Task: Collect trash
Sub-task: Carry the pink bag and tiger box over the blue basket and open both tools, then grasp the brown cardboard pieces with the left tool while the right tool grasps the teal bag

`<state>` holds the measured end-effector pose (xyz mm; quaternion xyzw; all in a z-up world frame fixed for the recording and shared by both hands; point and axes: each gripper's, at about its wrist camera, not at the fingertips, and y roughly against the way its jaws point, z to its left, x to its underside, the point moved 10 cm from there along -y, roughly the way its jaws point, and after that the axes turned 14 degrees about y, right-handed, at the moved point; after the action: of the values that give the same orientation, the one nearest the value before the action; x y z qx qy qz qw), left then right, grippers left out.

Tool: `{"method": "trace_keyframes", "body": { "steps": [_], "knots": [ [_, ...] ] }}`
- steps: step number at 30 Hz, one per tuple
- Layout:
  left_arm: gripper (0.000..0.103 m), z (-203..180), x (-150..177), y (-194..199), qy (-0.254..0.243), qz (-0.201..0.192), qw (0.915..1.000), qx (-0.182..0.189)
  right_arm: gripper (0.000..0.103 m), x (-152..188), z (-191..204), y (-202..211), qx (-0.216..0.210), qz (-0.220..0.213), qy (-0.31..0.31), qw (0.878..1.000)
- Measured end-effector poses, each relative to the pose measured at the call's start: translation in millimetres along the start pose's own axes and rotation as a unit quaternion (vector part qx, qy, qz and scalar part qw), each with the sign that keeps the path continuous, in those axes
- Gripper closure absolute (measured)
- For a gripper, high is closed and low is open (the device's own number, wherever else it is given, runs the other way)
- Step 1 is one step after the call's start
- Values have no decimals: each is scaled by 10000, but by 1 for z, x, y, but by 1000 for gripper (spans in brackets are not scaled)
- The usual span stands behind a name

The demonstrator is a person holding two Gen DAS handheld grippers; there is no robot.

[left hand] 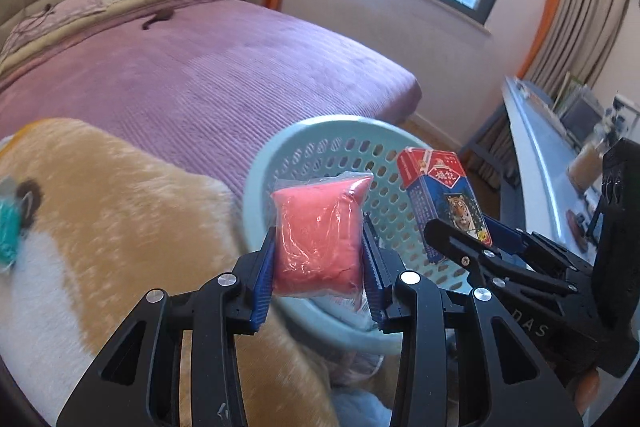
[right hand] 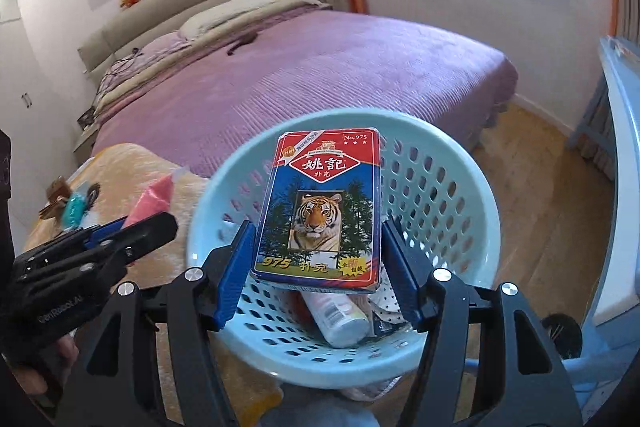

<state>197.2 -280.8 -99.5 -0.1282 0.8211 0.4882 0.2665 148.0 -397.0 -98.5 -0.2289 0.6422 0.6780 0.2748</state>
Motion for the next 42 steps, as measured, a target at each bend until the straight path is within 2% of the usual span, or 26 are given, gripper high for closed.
{"method": "trace_keyframes", "body": {
  "steps": [2,4,5,10,15,23,27,31,33,37,38,42],
  "knots": [
    [63,-2,-1,-7,-68,42,10000,-9,42,4,-6,-7,-33,118,-122,9999],
    [37,-4,1,-10,-159,23,9999,-62,42,7,-12,-11,-73,169,-219,9996],
    [36,-2,2,-7,-200,-69,9997,-120,42,8,-14,-12,-75,183,-245,9995],
    [36,8,7,11,-169,-194,9996,-111,42,8,-13,-9,-117,151,-314,9993],
    [36,36,3,45,33,-492,9987,-139,42,-4,19,5,-238,-72,0,9997],
    [37,113,-22,117,515,-1128,9910,-508,42,-28,118,16,-708,-359,721,9942],
    [37,169,-37,160,757,-1528,9819,-826,42,-39,175,13,-993,-421,1119,9879],
    [37,230,-56,192,1032,-1763,9722,-1146,42,-49,229,8,-988,-555,1575,9810],
    [37,259,-67,198,1183,-1735,9705,-1183,42,-54,250,3,-1043,-582,1701,9782],
    [37,298,-80,186,1235,-1475,9737,-1220,55,-59,290,-15,-1335,-407,1825,9732],
    [37,305,-83,181,1255,-1413,9747,-1194,55,-59,297,-19,-1388,-361,1848,9722],
    [37,328,-87,158,1439,-1100,9809,-706,55,-60,324,-39,-1646,-127,1896,9679]
  ]
}}
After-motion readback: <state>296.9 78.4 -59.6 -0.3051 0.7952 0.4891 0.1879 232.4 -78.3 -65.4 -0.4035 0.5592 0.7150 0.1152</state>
